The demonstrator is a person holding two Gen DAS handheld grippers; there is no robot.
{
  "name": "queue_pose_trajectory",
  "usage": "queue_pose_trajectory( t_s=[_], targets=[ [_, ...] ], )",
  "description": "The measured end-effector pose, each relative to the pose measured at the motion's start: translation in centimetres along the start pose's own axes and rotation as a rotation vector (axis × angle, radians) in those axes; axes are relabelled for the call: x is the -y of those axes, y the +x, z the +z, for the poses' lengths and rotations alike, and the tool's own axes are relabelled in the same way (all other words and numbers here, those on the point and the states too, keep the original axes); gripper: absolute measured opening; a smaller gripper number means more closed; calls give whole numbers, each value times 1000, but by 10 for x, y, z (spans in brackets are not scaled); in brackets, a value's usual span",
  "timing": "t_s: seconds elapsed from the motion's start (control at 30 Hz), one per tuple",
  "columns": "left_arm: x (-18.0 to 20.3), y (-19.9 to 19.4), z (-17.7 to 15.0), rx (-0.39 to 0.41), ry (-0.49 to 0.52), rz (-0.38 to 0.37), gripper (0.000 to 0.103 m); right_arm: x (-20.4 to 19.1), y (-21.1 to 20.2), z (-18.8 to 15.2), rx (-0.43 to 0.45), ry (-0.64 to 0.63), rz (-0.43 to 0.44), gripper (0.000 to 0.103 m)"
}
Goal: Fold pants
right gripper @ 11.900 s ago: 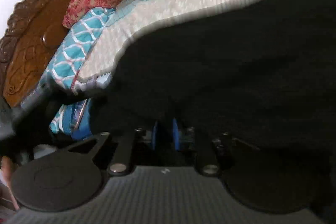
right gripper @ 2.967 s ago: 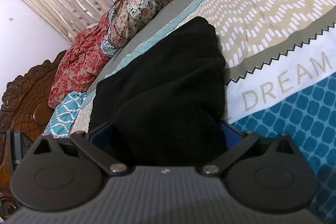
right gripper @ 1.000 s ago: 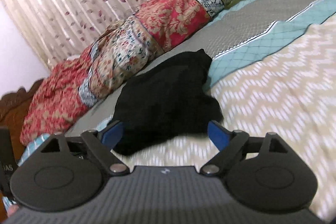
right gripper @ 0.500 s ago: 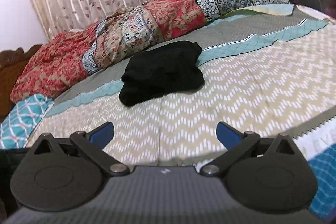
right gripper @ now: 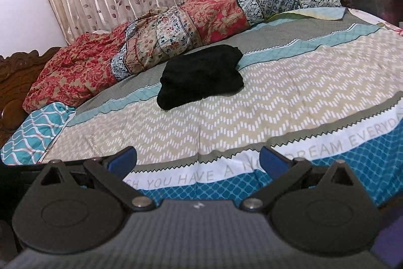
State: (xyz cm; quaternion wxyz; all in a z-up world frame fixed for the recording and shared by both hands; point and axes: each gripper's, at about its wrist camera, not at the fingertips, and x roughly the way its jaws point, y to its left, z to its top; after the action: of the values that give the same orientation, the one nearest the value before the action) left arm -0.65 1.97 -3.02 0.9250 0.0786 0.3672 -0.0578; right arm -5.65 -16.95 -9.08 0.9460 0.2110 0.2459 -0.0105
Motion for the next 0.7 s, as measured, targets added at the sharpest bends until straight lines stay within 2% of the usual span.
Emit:
queue_pose_trajectory(
  t_s=[0.17, 0.3, 0.4, 0.7],
  targets=[
    [6, -7, -5, 15, 38, 7, 103, 2, -6, -7, 6, 14, -15, 103],
    [5, -8, -6, 14, 31, -14, 103, -1, -9, -11, 19, 8, -45, 103],
    [6, -7, -6, 18, 39, 1, 103, 0, -10, -13, 36, 8, -55, 103],
    [7, 2, -10, -26, 41, -16, 103, 2, -4, -15, 13, 37, -51, 103]
  ],
)
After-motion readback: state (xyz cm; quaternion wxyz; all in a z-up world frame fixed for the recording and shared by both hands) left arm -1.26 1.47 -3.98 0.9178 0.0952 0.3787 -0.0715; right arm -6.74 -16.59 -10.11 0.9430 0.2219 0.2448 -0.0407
